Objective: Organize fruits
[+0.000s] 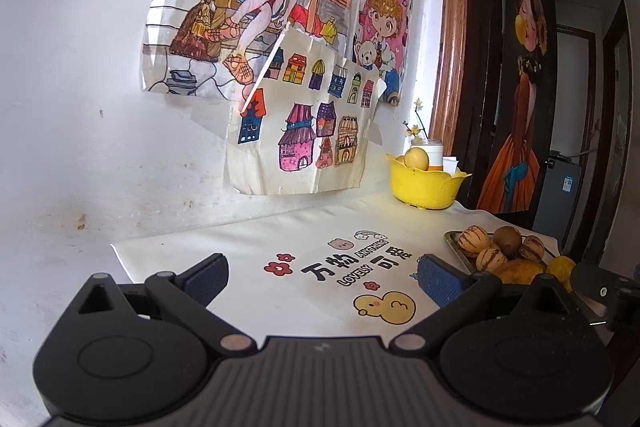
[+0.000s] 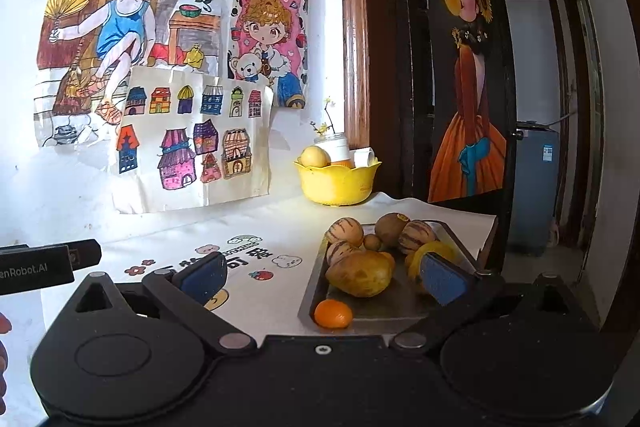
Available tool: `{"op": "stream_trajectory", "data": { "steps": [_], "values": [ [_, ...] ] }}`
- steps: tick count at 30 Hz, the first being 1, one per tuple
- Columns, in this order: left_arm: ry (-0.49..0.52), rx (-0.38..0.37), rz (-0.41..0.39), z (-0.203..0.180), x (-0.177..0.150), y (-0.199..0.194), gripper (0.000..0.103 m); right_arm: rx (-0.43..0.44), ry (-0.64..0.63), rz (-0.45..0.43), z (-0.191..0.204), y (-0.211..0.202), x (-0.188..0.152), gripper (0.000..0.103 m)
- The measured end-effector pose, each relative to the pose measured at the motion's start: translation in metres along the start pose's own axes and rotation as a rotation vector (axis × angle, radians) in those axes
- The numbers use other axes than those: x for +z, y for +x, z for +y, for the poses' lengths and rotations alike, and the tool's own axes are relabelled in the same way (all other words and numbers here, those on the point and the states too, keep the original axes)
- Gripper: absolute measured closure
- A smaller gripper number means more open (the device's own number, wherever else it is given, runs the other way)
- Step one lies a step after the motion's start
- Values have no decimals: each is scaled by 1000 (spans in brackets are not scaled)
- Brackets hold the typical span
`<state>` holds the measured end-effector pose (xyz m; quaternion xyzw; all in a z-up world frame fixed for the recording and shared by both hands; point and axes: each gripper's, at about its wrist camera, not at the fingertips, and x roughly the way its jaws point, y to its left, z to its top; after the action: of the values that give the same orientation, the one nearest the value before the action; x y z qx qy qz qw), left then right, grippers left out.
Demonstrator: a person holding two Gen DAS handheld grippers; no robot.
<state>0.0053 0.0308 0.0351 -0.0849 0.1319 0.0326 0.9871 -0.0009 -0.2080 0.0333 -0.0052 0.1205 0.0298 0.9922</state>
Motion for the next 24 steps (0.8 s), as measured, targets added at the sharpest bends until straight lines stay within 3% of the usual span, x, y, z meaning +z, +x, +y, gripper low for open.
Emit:
{"op": "stream_trajectory", "data": {
  "steps": [11, 19, 24],
  "values": [
    [-31, -2, 1, 17, -11, -12, 0, -37, 27, -34, 1, -21, -19, 0],
    [26, -22, 4, 18, -24, -22, 0, -30, 37, -31, -5, -32, -38, 0],
    [42, -46, 49, 16, -34, -25, 0, -24, 28, -41, -5, -40, -49, 0]
  ]
}}
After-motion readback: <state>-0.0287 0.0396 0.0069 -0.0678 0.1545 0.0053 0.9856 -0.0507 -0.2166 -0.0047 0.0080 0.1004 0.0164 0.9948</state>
